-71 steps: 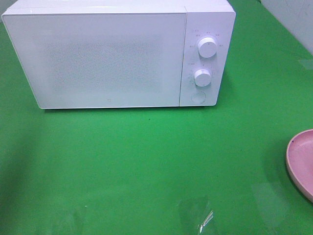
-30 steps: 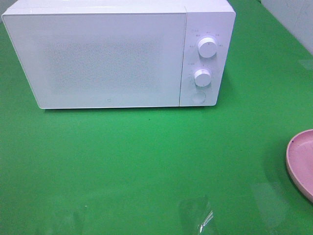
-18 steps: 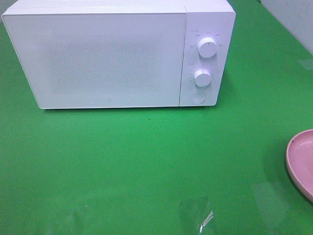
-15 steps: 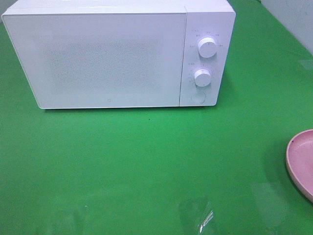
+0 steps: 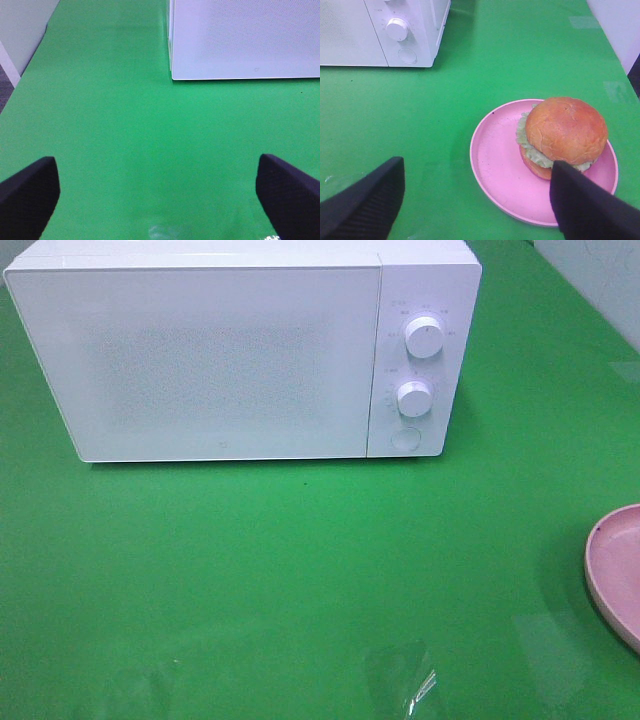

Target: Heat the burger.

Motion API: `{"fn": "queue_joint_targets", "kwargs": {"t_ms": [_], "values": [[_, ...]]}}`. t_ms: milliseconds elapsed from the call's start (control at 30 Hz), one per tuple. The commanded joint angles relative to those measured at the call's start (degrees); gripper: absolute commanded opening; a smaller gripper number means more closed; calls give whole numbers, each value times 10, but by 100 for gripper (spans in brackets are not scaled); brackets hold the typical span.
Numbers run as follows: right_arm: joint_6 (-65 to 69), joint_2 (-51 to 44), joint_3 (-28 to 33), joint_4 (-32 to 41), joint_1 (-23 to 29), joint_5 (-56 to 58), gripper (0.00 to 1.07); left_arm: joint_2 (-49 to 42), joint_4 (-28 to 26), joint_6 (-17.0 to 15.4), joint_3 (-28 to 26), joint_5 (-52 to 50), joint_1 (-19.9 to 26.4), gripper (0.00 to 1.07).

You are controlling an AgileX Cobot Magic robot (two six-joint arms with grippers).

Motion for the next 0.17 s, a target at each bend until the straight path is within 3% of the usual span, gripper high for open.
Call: {"fn": "queue_joint_targets", "kwargs": {"t_ms": [33, 167], "values": [[-3, -14, 2, -1, -3, -6, 76, -11, -2, -3, 0, -7, -1, 100], [-3, -14, 2, -1, -3, -6, 76, -11, -2, -3, 0, -7, -1, 100]]}}
